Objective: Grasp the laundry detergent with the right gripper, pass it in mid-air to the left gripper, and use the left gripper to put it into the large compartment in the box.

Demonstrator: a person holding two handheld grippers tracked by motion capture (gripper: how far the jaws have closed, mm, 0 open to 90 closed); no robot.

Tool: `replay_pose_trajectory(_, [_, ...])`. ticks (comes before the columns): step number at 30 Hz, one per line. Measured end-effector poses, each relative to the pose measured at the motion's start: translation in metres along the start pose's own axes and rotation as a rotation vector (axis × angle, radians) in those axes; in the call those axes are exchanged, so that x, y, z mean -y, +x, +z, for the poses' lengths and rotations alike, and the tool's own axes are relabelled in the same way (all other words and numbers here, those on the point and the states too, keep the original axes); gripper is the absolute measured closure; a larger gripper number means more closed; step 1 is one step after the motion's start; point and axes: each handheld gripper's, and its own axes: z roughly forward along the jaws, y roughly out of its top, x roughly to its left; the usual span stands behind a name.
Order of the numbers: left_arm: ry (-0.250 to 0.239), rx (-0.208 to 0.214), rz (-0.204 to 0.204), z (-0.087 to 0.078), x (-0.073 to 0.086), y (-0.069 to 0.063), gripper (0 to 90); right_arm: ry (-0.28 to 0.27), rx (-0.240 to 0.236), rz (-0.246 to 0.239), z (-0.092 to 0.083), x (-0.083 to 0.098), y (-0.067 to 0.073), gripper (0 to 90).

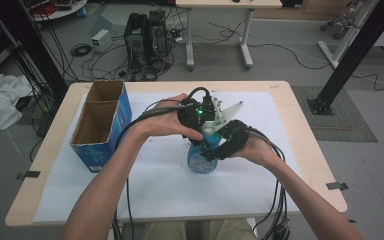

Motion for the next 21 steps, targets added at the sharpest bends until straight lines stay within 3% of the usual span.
replay_pose_trajectory(1, [-0.002,0.002,0.001,-0.0009,0.0005,0.0004,37.1,0.003,-0.014,-0.003,0.0006,0.0011,-0.0007,45.0])
replay_pose_trajectory(4, [-0.020,-0.007,0.019,-0.0038,0.0015,0.0018,37.1,0.001,0.002,-0.003,-0.0002,-0.0005,-0.0001,44.6])
replay_pose_trajectory(5, [-0.002,-0.003,-0.001,0.0013,-0.0005,-0.0003,37.1,0.006,0.011,-0.010,-0.0025,-0.0025,-0.0010,44.5])
replay_pose_trajectory(6, [-0.003,-0.004,-0.006,0.0010,-0.0008,-0.0007,37.1,0.010,-0.012,-0.008,0.0005,0.0018,-0.0010,44.4])
replay_pose_trajectory(16, [0.008,-0.008,-0.017,-0.0024,0.0002,-0.0036,37.2,0.004,-0.014,-0.021,-0.0005,0.0022,-0.0005,40.5])
replay_pose_trajectory(17, [0.010,-0.015,-0.015,-0.0025,0.0011,-0.0041,37.2,-0.026,-0.016,-0.012,-0.0026,0.0010,0.0003,39.7])
replay_pose_trajectory(20, [0.004,-0.015,-0.017,-0.0035,0.0017,-0.0043,37.2,-0.025,-0.016,-0.010,-0.0030,0.0009,0.0004,38.9])
replay_pose_trajectory(21, [0.006,-0.008,-0.015,-0.0024,0.0000,-0.0034,37.2,-0.001,-0.019,-0.014,-0.0004,0.0019,0.0003,38.2])
